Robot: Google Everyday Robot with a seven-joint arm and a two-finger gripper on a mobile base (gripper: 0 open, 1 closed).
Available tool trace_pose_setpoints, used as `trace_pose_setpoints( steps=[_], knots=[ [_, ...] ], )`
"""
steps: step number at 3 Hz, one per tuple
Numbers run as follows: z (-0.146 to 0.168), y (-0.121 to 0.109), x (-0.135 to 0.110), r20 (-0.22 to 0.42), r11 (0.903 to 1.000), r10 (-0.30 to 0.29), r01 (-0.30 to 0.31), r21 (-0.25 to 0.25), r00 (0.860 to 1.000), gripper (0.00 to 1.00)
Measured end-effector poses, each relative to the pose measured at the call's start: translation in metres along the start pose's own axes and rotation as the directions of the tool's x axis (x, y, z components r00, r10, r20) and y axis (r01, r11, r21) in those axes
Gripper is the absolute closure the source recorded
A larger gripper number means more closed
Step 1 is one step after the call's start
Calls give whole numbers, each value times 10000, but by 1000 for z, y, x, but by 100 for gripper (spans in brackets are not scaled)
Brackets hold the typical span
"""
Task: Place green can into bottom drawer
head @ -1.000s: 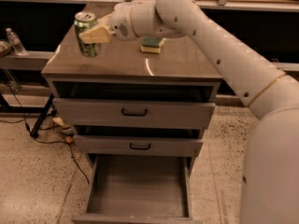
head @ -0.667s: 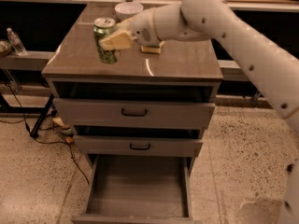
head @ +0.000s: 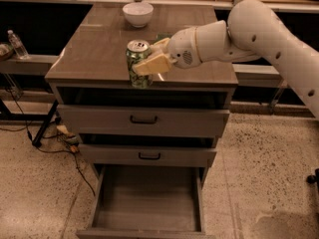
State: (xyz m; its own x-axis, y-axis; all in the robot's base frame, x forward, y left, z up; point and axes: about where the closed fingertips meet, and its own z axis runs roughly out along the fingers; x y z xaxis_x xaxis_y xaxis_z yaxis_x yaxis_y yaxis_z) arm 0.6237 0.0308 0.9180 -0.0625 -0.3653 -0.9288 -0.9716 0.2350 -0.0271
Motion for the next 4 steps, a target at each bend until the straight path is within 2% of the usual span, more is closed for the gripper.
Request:
trace_pose_setpoints(
  steps=[1, 2, 3, 4],
  knots=[
    [4, 17, 5, -11, 9971, -48, 47, -756, 10000, 100],
    [-21, 52, 36, -413, 9890, -53, -9, -1480, 9991, 100],
    [-45, 79, 60, -726, 9810, -320, 175, -1930, 9968, 100],
    [-53, 103, 112, -1056, 9731, -372, 120, -2300, 9937, 100]
  ],
)
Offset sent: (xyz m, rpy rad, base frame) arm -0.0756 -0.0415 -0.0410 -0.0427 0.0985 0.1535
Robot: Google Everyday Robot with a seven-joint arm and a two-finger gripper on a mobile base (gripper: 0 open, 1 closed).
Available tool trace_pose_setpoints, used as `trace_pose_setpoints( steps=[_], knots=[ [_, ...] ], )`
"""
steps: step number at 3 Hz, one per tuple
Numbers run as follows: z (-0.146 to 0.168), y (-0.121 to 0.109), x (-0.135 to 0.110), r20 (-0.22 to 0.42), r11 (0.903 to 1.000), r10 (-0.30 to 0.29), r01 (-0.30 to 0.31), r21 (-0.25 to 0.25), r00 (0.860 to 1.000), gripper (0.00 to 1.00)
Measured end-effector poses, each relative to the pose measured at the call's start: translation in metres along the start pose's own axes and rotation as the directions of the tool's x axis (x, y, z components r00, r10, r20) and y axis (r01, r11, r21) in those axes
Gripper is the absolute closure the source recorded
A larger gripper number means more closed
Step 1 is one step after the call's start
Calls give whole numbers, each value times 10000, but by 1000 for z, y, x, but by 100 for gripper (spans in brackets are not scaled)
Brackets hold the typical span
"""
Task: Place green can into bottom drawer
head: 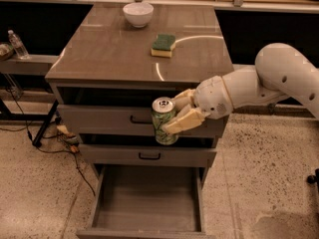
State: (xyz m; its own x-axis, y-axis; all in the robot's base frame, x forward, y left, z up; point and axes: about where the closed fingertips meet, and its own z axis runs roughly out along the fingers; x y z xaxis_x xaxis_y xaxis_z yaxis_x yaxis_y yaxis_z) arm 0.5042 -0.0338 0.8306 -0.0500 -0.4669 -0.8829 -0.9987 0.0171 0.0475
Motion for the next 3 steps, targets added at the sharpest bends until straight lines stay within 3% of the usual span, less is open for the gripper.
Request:
trace_pose_setpoints(
  steps=[1, 2, 3],
  knots=[
    [0, 0, 0, 0, 10000, 0, 0, 0, 10000, 100],
    [28, -3, 46, -14, 9999, -117, 117, 42, 9999, 100],
    [68, -12, 111, -38, 9992, -372, 373, 135, 9993, 100]
  ],
)
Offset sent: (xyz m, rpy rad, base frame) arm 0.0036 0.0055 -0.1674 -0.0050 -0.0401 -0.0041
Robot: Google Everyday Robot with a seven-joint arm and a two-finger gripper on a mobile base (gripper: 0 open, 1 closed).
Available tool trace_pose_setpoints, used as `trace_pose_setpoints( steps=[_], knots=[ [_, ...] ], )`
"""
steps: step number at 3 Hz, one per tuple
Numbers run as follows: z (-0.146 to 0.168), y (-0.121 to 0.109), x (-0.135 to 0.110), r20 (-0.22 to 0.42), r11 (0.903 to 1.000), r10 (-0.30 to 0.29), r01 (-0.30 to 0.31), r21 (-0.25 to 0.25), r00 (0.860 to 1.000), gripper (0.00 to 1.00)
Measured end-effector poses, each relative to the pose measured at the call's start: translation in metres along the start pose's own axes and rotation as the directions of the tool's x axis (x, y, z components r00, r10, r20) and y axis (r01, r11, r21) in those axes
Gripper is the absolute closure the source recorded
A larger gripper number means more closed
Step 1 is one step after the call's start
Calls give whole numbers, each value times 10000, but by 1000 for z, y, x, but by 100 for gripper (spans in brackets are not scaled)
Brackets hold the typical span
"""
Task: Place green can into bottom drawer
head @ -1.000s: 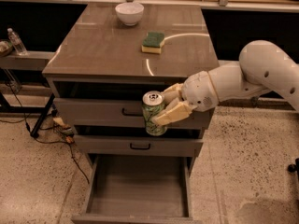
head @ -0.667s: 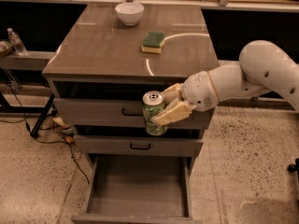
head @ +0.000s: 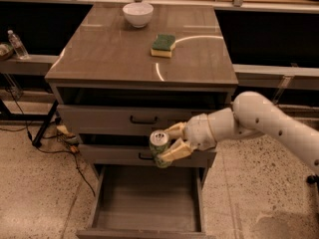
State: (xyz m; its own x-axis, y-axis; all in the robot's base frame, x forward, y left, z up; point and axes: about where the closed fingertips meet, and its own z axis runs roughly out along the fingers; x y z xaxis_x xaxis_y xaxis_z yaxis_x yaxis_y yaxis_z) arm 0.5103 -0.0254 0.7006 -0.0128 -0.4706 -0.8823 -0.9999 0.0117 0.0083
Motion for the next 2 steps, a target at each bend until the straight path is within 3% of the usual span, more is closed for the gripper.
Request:
trace_pose_setpoints(
  steps=[1, 2],
  knots=[
    [46, -2, 89, -15, 9999, 99, -99, 76, 9999, 100],
    [75, 7, 147, 49, 9982, 586, -586, 106, 9983, 100]
  ],
)
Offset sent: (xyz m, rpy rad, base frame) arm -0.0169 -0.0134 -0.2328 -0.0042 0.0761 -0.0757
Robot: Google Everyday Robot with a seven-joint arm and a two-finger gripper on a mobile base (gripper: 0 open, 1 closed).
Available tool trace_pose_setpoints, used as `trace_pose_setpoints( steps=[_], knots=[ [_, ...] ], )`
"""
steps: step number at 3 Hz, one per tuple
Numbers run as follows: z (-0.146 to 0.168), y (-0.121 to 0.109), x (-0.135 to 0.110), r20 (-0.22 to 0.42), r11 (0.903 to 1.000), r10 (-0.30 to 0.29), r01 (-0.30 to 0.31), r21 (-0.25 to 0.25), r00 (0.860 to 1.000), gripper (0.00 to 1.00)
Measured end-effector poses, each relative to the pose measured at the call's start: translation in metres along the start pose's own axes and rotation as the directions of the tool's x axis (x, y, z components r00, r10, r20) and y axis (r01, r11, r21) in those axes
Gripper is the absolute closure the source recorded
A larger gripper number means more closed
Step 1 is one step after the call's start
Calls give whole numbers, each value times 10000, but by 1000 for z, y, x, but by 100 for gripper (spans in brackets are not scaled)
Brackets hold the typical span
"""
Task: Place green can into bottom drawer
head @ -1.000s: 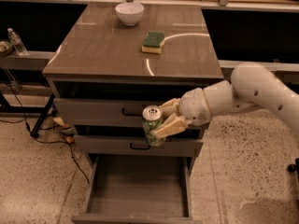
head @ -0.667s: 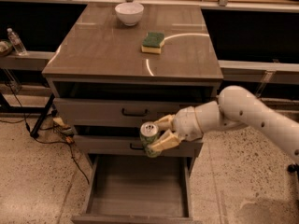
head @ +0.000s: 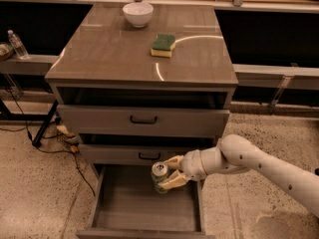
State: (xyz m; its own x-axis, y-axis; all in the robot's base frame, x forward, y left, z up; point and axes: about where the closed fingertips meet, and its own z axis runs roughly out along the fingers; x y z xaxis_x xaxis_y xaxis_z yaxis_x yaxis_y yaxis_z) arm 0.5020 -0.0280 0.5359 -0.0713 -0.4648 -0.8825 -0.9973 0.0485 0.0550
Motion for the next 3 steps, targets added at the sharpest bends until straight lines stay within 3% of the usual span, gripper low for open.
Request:
trace_pose_setpoints(
  steps=[1, 2, 3],
  knots=[
    [4, 0, 4, 33, 10000, 11, -11, -21, 10000, 100],
    [66, 8, 68, 401, 9994, 113, -100, -336, 9991, 100],
    [121, 6, 137, 236, 9999, -104, 106, -84, 9997, 100]
  ],
)
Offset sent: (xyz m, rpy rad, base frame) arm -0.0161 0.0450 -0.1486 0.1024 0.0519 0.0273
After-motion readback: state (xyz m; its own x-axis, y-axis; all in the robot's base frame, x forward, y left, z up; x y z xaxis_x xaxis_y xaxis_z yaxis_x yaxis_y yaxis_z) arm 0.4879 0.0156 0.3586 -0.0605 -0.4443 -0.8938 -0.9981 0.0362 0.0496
